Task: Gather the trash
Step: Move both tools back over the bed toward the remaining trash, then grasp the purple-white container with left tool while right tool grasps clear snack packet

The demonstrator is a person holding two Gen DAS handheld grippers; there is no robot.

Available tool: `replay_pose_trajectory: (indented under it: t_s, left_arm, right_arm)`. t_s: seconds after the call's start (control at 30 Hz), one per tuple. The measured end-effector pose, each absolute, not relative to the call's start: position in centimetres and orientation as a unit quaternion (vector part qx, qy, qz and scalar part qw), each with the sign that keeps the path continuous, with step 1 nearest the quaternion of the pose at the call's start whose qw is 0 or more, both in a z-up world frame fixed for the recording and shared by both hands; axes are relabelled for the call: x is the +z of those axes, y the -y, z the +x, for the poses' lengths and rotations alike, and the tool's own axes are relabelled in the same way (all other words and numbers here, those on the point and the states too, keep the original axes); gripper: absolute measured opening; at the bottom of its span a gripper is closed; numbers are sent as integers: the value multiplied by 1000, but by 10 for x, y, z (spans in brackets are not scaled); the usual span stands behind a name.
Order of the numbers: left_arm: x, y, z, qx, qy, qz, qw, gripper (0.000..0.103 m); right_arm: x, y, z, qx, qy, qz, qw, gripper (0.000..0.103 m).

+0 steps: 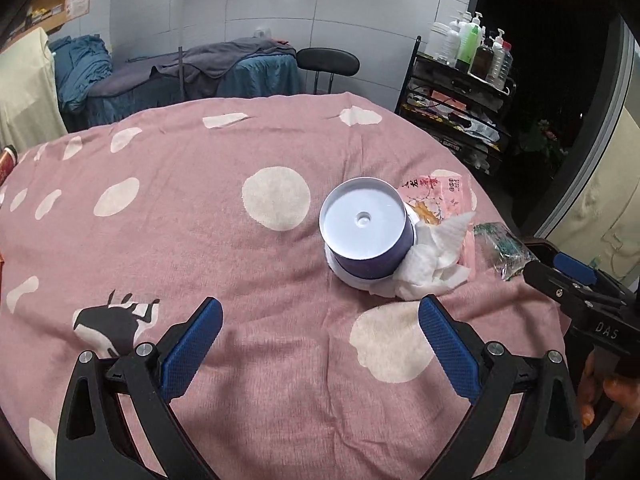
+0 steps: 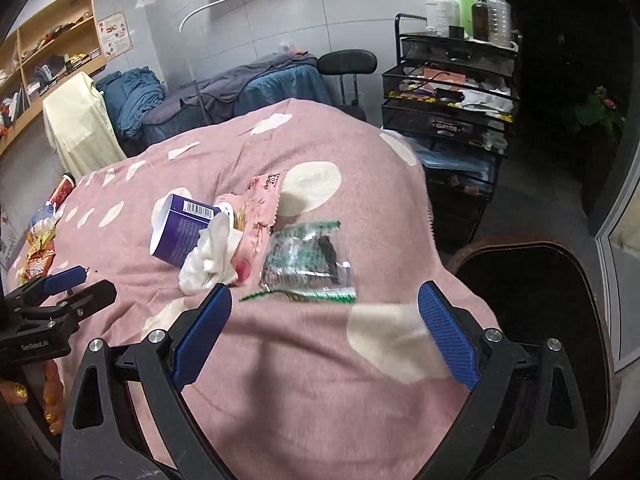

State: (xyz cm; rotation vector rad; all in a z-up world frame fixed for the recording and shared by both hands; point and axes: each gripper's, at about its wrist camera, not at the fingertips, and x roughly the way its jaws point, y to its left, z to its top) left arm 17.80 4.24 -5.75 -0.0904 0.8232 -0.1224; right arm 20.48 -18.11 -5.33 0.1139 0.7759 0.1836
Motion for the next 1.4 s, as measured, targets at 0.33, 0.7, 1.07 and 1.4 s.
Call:
replay_pose_trajectory:
  t_s: [0.33, 0.7, 1.07, 1.4]
  left_arm:
    - [-70, -25, 224, -62, -422, -11, 905, 96]
    - [-72, -14, 252, -68, -423, -13, 903, 90]
    - [-62, -8, 247, -72, -397, -13, 915, 67]
    - [-35, -29, 209, -47, -348, -33, 936, 67]
  right_arm:
    - [-67, 162, 244, 69, -435, 25, 897, 70]
    - [-59, 177, 233, 69, -404, 58, 910, 60]
    - [-42, 185, 207, 70, -368, 63, 925, 60]
    - [-28, 200, 178, 73, -338, 77, 935, 60]
